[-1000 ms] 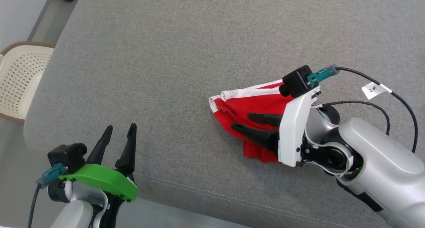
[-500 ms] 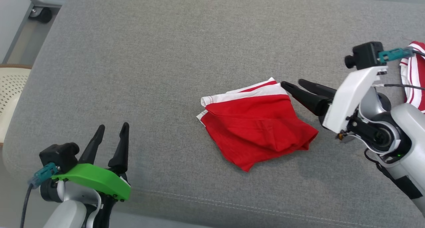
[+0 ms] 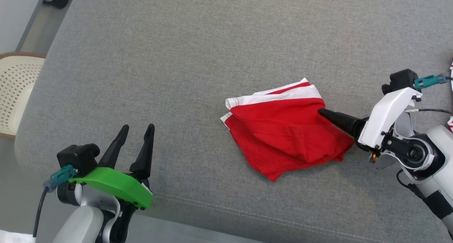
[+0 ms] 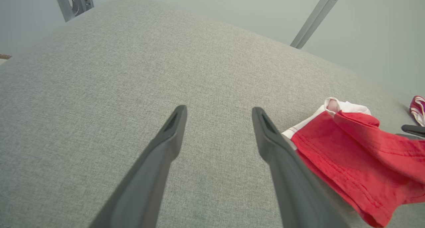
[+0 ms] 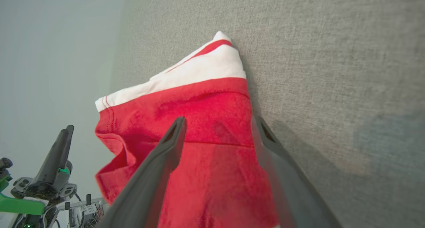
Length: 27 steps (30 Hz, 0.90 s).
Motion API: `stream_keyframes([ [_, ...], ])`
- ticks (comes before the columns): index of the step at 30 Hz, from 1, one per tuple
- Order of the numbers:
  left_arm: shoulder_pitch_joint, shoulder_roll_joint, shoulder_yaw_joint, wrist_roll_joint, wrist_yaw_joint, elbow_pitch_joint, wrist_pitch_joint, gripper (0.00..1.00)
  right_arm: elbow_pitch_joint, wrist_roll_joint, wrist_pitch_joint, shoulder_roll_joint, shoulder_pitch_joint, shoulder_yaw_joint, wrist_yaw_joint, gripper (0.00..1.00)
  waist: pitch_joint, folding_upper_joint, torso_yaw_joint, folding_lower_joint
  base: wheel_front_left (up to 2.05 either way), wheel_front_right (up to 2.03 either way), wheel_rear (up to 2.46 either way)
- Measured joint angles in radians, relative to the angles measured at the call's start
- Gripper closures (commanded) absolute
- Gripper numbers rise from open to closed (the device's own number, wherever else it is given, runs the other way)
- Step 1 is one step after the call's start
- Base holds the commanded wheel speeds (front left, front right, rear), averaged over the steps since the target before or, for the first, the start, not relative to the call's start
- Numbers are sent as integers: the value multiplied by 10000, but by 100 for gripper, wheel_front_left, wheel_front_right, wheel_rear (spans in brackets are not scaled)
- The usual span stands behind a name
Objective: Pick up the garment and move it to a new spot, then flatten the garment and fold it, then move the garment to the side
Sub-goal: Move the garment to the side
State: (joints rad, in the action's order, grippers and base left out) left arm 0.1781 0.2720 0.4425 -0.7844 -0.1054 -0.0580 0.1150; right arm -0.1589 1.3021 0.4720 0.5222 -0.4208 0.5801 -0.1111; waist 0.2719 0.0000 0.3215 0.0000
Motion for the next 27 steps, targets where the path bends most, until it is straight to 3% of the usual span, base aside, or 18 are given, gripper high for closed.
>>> stream_keyframes([
  [6, 174, -115, 115, 2, 13, -86, 0, 0, -548, 52, 276, -6, -2, 88, 336, 0, 117, 0, 294, 0, 0, 0, 0],
  [7, 180, -115, 105, 2, 13, -105, 0, 0, -591, 117, 320, -27, -5, 100, 426, 7, 118, 0, 334, 0, 0, 0, 0],
  [8, 180, -115, 82, 2, 13, -117, 2, 0, -602, 215, 357, -71, -18, 98, 502, 60, 116, 0, 367, 0, 0, 0, 0],
  [9, 180, -111, 59, 2, 13, -132, 4, 0, -600, 242, 360, -113, -48, 100, 627, 100, 111, 0, 386, 0, 0, 0, 0],
  [18, 179, -192, -21, 0, 13, -466, 138, 0, -10, 255, -58, -182, -614, -96, 2059, 100, -226, 0, 332, 0, 0, 0, 0],
  [23, 154, -224, -111, -4, 13, -566, 242, 0, 393, 142, -203, -190, -470, 44, 2150, 100, -484, 0, 200, 0, 0, 0, 0],
  [27, 64, -130, -201, -6, 12, -571, 280, 0, 38, -341, -412, 378, -176, -8, 2057, 100, -665, 0, -102, 0, 0, 0, 0],
])
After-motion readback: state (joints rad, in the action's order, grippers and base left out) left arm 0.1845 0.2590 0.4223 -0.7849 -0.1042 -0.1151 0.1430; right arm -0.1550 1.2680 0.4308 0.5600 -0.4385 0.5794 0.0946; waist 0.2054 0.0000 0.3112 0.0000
